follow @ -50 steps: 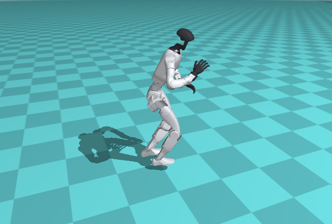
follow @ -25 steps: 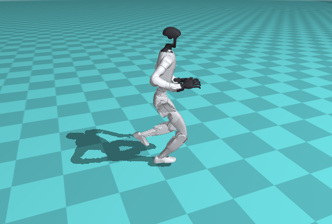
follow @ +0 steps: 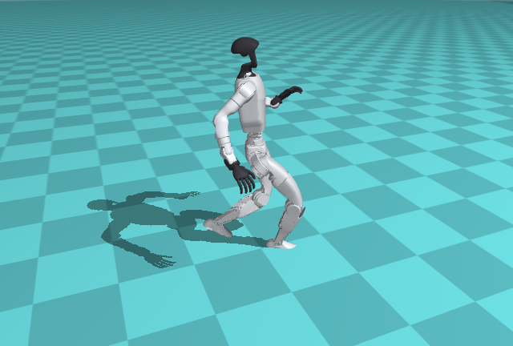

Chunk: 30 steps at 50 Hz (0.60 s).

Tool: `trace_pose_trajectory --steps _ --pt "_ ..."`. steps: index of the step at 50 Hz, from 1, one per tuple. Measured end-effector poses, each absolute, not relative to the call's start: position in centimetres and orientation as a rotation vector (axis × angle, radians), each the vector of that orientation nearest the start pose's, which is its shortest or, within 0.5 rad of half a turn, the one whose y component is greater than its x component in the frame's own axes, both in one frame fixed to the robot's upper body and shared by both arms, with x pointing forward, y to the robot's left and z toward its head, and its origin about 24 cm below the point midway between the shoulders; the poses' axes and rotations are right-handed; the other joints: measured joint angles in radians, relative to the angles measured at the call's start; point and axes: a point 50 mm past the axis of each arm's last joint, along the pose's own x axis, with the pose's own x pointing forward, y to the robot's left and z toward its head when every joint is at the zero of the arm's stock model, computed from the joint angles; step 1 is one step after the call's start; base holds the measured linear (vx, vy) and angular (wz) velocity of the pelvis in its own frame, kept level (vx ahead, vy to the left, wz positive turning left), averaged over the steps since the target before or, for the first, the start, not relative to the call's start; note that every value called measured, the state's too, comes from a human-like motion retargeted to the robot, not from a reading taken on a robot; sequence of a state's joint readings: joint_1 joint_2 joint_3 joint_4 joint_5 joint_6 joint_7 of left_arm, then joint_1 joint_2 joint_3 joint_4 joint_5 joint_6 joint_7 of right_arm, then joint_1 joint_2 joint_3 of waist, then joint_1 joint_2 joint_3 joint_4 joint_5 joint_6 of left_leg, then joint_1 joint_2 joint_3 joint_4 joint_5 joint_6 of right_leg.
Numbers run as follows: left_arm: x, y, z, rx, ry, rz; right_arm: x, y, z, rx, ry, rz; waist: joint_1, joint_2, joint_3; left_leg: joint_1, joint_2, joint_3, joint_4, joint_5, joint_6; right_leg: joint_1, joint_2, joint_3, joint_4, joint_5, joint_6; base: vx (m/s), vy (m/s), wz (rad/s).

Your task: Run

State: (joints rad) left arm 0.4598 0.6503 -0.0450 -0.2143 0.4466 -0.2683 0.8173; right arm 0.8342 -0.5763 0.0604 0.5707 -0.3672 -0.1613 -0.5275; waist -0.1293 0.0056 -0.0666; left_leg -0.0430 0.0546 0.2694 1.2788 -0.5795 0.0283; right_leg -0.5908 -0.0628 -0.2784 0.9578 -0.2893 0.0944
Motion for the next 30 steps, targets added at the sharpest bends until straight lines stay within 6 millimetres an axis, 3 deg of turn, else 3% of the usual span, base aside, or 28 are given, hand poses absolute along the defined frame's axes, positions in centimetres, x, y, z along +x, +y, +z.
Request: trace_pose_trajectory --steps 2,3,5,8,10,14,17,20,25,30 --pt "15.4 25.2 6.9 0.961 -0.382 0.452 -5.7 -33.5 -7.1 -1.191 1.011 -0.17 0.022 0.034 0.011 -0.074 0.06 -0.027 0.215 -0.027 0.02 0.014 0.029 0.009 0.144 -0.152 -0.086 1.1 0.1 -0.8" --pt "15.5 25.2 6.1 0.979 -0.349 0.469 -3.8 -33.7 -7.7 -1.235 0.962 -0.163 0.027 0.059 0.028 -0.133 0.089 -0.056 0.309 -0.052 0.031 0.022 0.051 0.015 0.207 -0.23 -0.13 1.01 0.13 -0.9" --pt "16.0 25.0 3.8 1.01 -0.247 0.472 2.3 -32.9 -9.2 -1.297 0.803 -0.158 0.037 0.118 0.062 -0.282 0.138 -0.125 0.425 -0.1 0.054 0.047 0.104 0.029 0.269 -0.33 -0.192 0.93 0.17 -1.13" --pt "15.6 23.4 -0.8 1.008 -0.031 0.304 10.7 -29.1 -9.7 -1.251 0.552 -0.142 0.069 0.178 0.075 -0.452 0.145 -0.228 0.355 -0.14 0.06 0.123 0.2 0.119 0.232 -0.363 -0.19 0.84 0.27 -1.7" --pt "14.8 22.0 -3.3 0.987 0.085 0.165 14.7 -26.1 -9.0 -1.188 0.406 -0.118 0.091 0.207 0.074 -0.505 0.106 -0.322 0.214 -0.137 0.029 0.184 0.264 0.212 0.161 -0.335 -0.168 0.74 0.35 -2.27" --pt "14.5 19.0 -5.4 0.903 0.182 -0.059 18.9 -22.1 -7.1 -1.089 0.223 -0.042 0.117 0.235 0.061 -0.447 -0.062 -0.595 -0.103 -0.086 -0.059 0.276 0.356 0.45 0.038 -0.263 -0.111 0.59 0.4 -2.55" --pt "15.5 16.9 -5.1 0.836 0.148 -0.17 20.0 -21.2 -6.6 -1.082 0.179 -0.005 0.104 0.232 0.063 -0.373 -0.134 -0.684 -0.211 -0.076 -0.073 0.274 0.365 0.553 0.048 -0.225 -0.063 0.38 0.43 -2.25" --pt "17.1 15.1 -4.0 0.783 0.061 -0.243 19.8 -21.8 -7.1 -1.116 0.214 -0.007 0.072 0.209 0.085 -0.33 -0.156 -0.638 -0.243 -0.134 -0.044 0.213 0.315 0.541 0.142 -0.182 -0.021 0.23 0.4 -1.99" --pt "20.4 13.1 -1.7 0.74 -0.09 -0.296 17.7 -24.6 -9.5 -1.176 0.421 -0.069 0.019 0.143 0.125 -0.308 -0.173 -0.48 -0.294 -0.211 0.01 0.006 0.147 0.378 0.349 -0.18 0.023 0.13 0.31 -1.78" --pt "22.8 11.5 -1.3 0.732 -0.124 -0.358 14.4 -26.4 -11.8 -1.162 0.651 -0.097 -0.018 0.075 0.125 -0.274 -0.192 -0.327 -0.407 -0.203 0.028 -0.172 -0.045 0.2 0.409 -0.188 0.034 0.14 0.2 -1.73"
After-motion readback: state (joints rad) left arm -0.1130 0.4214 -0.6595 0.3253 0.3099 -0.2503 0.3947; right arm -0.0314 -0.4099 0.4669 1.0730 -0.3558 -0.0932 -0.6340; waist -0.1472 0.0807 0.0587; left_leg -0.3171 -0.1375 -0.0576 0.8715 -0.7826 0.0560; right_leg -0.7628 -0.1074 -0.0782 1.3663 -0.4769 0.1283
